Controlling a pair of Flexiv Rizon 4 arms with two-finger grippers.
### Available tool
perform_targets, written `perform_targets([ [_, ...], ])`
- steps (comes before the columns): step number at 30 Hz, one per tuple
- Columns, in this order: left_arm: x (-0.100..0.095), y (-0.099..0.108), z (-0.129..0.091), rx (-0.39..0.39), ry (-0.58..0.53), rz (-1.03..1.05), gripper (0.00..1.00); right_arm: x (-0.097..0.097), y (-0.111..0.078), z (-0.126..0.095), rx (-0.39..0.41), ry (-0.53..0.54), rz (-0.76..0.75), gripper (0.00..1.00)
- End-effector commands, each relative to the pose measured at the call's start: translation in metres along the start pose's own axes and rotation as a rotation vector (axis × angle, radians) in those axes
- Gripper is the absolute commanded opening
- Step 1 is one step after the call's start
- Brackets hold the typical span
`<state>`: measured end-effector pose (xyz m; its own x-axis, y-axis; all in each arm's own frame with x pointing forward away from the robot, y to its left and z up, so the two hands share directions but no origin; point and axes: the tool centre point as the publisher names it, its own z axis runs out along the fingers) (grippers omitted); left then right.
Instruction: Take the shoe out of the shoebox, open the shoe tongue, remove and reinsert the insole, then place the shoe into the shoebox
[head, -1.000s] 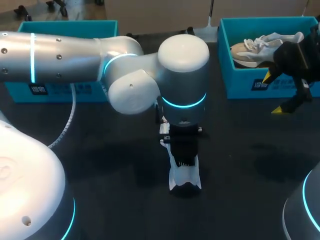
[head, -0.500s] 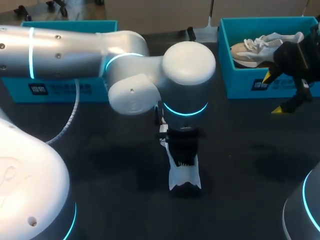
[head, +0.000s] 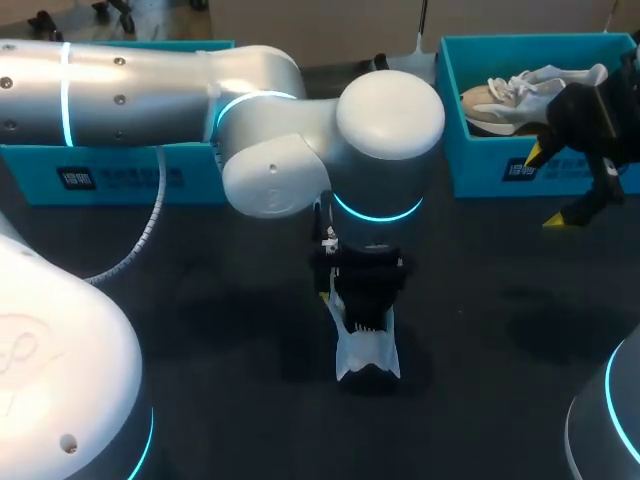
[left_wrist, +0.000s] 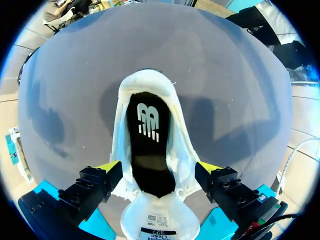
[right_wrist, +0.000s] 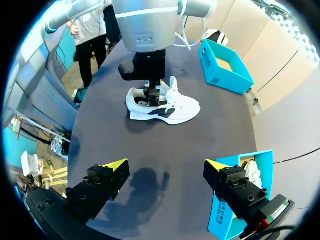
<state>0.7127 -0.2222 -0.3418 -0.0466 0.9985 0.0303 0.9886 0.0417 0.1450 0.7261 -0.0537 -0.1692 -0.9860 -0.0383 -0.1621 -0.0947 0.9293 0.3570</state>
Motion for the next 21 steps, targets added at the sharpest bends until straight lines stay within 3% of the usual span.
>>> perform_targets([
  [1,0.005,-0.002,0.005,0.004,0.011,0.003,1.0,-0.002,0.001,0.002,0.004,0.003,0.001,1.0],
  [21,-0.005,0.021,0.021,0.056,0.009,-0.057,1.0,-0.002,0.001,0.002,0.004,0.003,0.001,1.0],
])
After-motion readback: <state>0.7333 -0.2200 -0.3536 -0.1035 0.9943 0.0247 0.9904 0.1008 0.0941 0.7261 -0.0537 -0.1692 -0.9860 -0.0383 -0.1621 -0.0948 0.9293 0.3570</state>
